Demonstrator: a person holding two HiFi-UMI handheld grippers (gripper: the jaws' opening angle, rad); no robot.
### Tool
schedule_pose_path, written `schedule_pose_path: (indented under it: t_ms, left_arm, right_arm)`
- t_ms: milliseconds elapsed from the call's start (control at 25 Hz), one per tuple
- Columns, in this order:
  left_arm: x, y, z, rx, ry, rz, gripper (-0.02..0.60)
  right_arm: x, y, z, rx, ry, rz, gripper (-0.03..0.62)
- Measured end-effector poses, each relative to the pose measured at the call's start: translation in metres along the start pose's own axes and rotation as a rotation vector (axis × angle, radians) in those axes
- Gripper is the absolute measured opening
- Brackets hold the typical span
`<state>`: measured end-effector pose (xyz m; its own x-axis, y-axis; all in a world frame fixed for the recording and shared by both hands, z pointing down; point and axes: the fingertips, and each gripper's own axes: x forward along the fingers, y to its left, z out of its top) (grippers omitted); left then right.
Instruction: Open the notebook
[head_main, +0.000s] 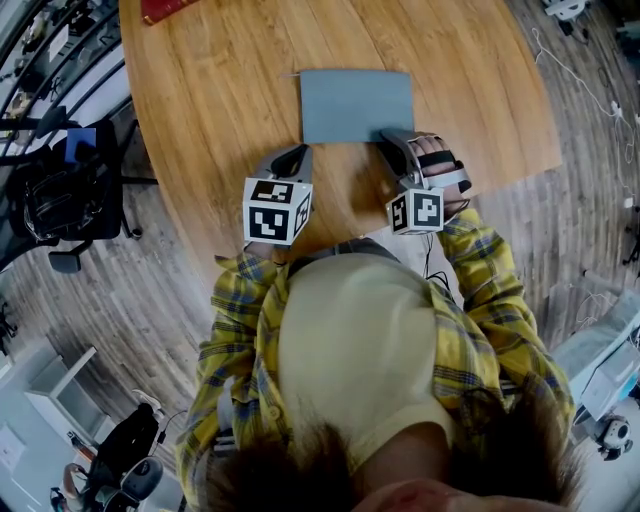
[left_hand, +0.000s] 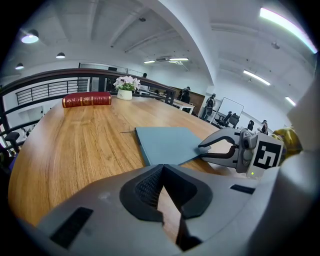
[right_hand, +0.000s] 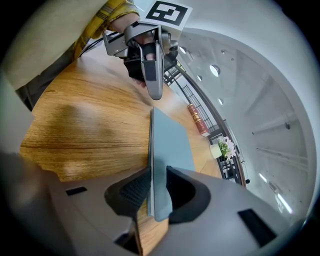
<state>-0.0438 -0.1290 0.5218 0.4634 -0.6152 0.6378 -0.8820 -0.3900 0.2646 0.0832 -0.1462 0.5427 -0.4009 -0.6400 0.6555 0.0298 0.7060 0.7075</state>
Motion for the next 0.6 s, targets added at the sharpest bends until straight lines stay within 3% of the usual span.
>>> schedule_pose_path:
  t_ms: [600]
  left_arm:
    - [0.0021,-0.0092,-0.0058,-0.003,0.011,-0.025,0.009]
  right_arm:
    - [0.0023,0.0001,-0.0038,0.07,0.027,0.112,0.106]
